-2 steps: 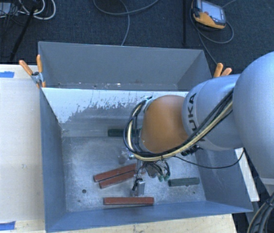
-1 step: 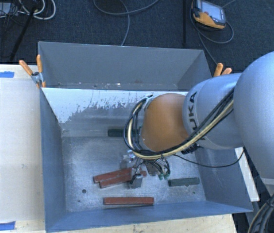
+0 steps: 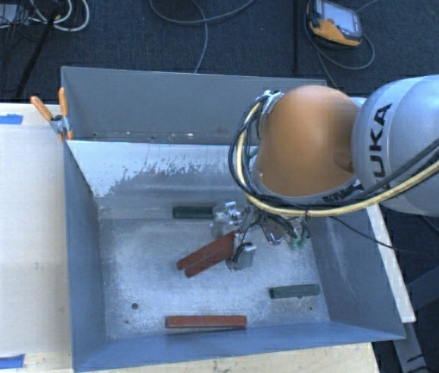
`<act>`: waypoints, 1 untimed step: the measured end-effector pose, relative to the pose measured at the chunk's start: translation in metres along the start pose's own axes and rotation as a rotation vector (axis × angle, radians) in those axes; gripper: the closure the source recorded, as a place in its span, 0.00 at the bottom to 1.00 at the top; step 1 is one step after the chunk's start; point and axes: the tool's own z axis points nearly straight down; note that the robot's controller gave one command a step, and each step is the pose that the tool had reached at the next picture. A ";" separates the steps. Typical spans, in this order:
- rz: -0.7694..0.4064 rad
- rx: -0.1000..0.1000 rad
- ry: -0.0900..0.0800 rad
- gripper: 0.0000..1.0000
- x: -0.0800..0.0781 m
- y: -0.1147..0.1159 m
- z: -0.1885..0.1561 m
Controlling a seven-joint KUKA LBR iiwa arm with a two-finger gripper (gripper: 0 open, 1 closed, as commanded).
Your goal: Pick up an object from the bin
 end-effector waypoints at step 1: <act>-0.409 -0.004 0.006 1.00 -0.089 0.030 0.035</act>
Offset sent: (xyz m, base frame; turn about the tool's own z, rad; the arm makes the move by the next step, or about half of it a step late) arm 0.0785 0.0503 -0.0320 -0.4091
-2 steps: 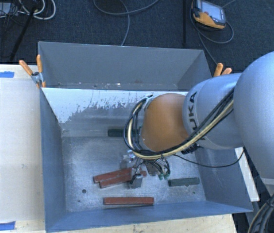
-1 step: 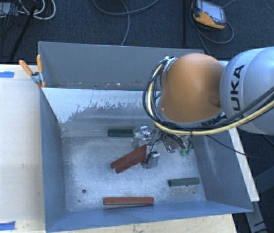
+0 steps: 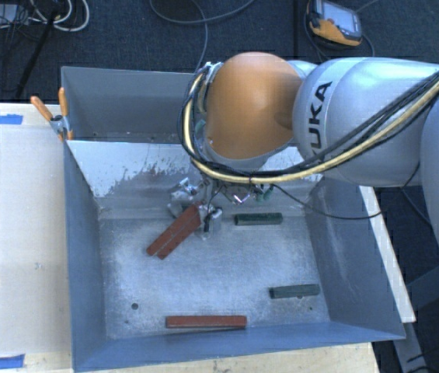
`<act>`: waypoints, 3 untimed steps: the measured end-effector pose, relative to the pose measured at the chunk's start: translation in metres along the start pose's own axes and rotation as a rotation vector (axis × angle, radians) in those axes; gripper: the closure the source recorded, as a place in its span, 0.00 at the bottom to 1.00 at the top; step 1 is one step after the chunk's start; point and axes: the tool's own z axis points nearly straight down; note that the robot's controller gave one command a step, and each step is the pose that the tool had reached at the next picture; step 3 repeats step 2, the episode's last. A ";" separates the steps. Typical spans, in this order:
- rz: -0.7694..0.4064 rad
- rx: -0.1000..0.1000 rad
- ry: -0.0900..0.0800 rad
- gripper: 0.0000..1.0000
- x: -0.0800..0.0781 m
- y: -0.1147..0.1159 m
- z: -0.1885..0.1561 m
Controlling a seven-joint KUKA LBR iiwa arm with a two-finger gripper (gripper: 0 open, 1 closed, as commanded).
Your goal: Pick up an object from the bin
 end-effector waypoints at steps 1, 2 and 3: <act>-0.028 0.005 -0.008 1.00 -0.004 -0.005 -0.115; -0.218 -0.001 0.003 1.00 0.010 0.021 -0.105; -0.218 -0.001 0.003 1.00 0.010 0.021 -0.105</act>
Offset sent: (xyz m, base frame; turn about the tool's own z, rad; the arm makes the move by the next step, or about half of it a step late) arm 0.0040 -0.0029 0.1102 -0.0304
